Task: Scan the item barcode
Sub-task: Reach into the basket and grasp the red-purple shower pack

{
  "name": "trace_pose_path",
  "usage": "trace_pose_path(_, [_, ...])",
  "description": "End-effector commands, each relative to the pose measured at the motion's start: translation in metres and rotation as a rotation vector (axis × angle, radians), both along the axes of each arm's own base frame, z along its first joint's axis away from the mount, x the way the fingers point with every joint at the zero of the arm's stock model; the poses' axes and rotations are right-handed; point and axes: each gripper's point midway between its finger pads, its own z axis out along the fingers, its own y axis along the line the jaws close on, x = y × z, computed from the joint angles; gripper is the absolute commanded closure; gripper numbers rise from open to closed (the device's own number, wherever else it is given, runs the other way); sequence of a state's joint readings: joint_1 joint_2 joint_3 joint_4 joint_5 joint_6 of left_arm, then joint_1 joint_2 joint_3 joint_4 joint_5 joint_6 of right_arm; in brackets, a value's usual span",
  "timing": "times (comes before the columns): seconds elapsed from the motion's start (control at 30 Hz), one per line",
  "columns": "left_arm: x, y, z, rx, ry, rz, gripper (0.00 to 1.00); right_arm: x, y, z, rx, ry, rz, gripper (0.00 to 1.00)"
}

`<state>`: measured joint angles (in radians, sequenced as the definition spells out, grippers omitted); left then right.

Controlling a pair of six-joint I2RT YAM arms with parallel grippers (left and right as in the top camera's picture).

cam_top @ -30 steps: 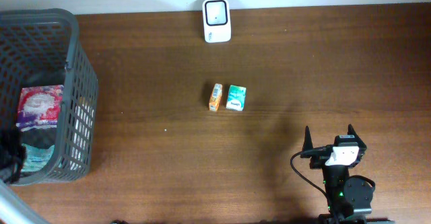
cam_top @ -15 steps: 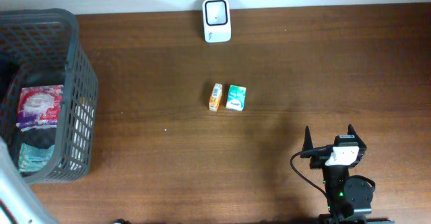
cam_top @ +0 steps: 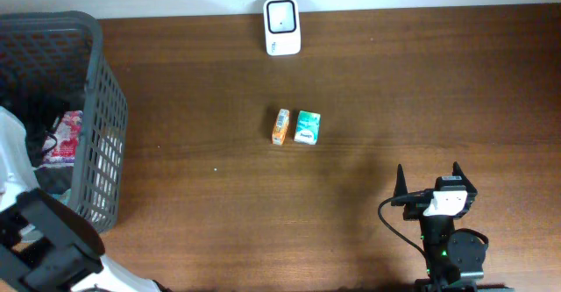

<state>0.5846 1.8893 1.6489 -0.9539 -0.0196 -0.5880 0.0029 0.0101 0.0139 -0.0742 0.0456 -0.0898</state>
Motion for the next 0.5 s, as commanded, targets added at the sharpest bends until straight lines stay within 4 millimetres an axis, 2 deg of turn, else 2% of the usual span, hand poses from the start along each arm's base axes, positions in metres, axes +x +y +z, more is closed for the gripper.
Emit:
trace_pose_path(0.0, [-0.003,0.001,-0.031,-0.036,0.073,0.016,0.03,0.0,-0.002,-0.003,-0.005,0.003,-0.013,0.01])
trace_pose_path(0.17, [-0.01,-0.004,-0.066,-0.095,0.164,0.015,0.1,0.0,-0.002,-0.003,-0.005,0.003,-0.013,0.02])
trace_pose_path(0.23, [-0.012,-0.005,-0.076,-0.111,0.188,0.014,0.31,0.0,-0.002,-0.003,-0.005,0.003,-0.013,0.02])
trace_pose_path(0.3, [-0.013,-0.006,-0.082,-0.119,0.2,0.014,0.34,0.0,-0.002,-0.003,-0.005,0.003,-0.013,0.02])
trace_pose_path(0.37, [-0.014,-0.006,-0.087,-0.126,0.21,0.014,0.5,0.0,-0.002,-0.003,-0.005,0.003,-0.013,0.02])
trace_pose_path(0.4, [-0.015,-0.007,-0.091,-0.133,0.222,0.014,0.48,0.0,-0.002,-0.003,-0.005,0.003,-0.013,0.02])
trace_pose_path(0.43, [-0.015,-0.007,-0.095,-0.138,0.229,0.014,0.34,0.0,-0.002,-0.003,-0.005,0.003,-0.013,0.02])
trace_pose_path(0.47, [-0.017,-0.008,-0.099,-0.145,0.239,0.014,0.1,0.0,-0.002,-0.003,-0.005,0.003,-0.013,0.02])
